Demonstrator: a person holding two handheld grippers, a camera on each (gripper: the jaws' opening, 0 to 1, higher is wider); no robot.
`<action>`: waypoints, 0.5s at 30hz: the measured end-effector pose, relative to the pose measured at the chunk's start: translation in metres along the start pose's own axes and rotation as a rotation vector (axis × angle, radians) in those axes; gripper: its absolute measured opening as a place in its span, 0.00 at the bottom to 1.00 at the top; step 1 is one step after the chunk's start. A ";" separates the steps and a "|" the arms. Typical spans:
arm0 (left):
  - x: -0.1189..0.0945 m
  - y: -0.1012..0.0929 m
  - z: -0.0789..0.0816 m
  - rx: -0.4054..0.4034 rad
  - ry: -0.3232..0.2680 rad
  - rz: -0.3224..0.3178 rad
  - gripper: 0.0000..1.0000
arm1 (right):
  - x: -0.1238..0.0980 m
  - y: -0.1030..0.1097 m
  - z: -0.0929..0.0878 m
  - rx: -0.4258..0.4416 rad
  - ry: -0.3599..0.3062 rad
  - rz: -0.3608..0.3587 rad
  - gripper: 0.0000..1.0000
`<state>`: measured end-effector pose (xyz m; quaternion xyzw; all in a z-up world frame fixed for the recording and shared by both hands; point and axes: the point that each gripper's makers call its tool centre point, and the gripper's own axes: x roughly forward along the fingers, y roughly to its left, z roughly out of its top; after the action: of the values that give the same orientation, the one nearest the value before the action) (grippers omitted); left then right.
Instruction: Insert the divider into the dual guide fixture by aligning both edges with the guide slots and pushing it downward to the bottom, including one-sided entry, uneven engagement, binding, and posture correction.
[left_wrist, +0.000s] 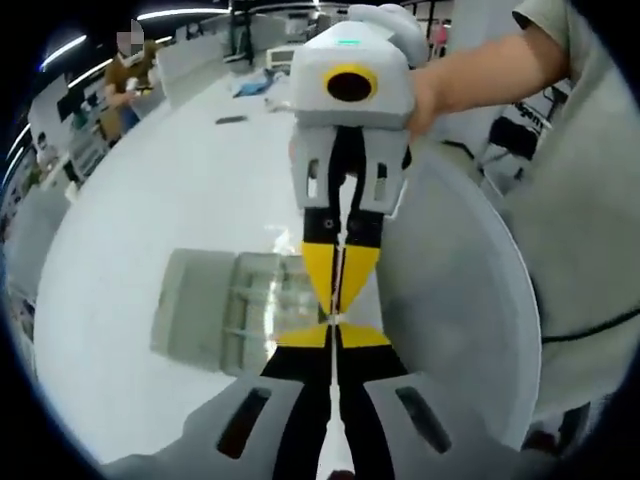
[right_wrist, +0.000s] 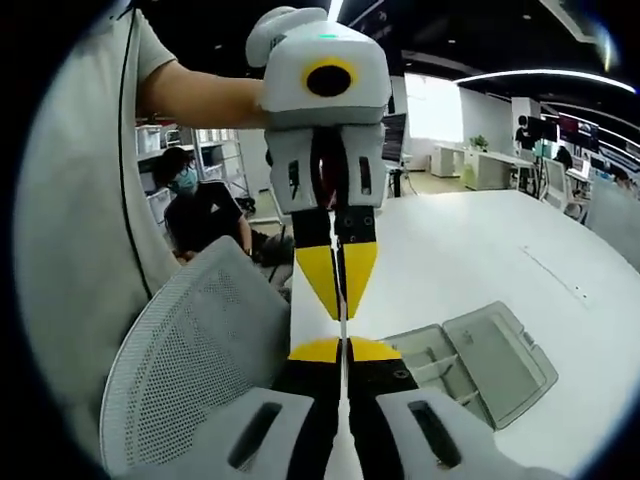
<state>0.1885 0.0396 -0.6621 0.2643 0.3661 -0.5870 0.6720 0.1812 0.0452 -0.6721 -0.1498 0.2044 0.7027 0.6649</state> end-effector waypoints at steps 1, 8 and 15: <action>0.000 0.000 -0.001 -0.013 0.014 -0.007 0.00 | 0.001 0.001 -0.001 0.000 -0.001 0.001 0.00; 0.001 0.004 -0.002 -0.048 0.056 -0.028 0.00 | 0.002 -0.002 0.001 0.016 -0.013 -0.016 0.00; 0.003 0.005 -0.007 -0.043 0.112 -0.051 0.00 | 0.002 -0.005 0.000 0.052 -0.011 -0.024 0.00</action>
<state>0.1926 0.0442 -0.6685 0.2727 0.4222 -0.5803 0.6408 0.1862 0.0471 -0.6733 -0.1312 0.2173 0.6900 0.6779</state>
